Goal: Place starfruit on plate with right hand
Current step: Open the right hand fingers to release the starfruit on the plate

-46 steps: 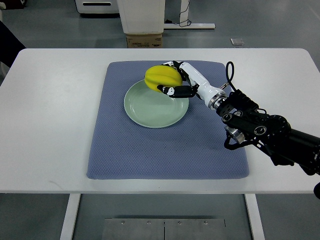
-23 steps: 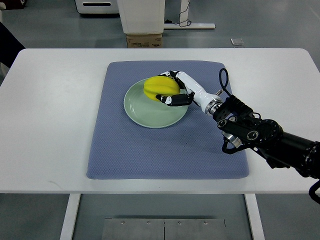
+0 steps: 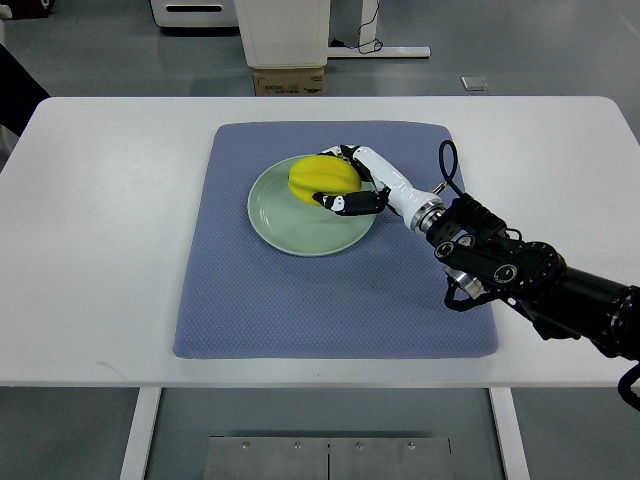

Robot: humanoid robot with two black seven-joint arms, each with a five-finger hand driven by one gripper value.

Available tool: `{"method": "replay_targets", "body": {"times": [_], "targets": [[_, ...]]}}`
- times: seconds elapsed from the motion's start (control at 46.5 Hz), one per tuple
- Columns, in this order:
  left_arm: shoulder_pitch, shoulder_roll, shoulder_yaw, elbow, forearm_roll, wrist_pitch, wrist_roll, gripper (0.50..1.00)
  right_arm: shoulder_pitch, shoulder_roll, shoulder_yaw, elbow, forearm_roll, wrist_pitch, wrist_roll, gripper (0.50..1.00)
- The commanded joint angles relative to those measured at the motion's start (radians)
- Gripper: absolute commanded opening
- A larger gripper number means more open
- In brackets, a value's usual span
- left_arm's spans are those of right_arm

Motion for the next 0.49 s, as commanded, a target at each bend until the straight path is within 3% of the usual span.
{"method": "replay_targets", "body": {"times": [0.0, 0.28, 0.387, 0.473], "targets": [[0.000, 0.000, 0.000, 0.000, 0.000, 0.000, 0.000, 1.000, 0.000, 0.000, 0.002, 0.000, 0.001, 0.000, 0.001, 0.549], [0.000, 0.000, 0.000, 0.000, 0.000, 0.000, 0.000, 1.000, -0.003, 0.000, 0.004, 0.002, 0.001, -0.006, 0.009, 0.805], [0.000, 0.000, 0.000, 0.000, 0.000, -0.001, 0.000, 1.000, -0.001, 0.000, 0.008, 0.002, 0.001, -0.011, 0.011, 0.985], [0.000, 0.000, 0.000, 0.000, 0.000, 0.000, 0.000, 1.000, -0.001, 0.000, 0.011, 0.002, 0.001, -0.011, 0.011, 0.991]]}}
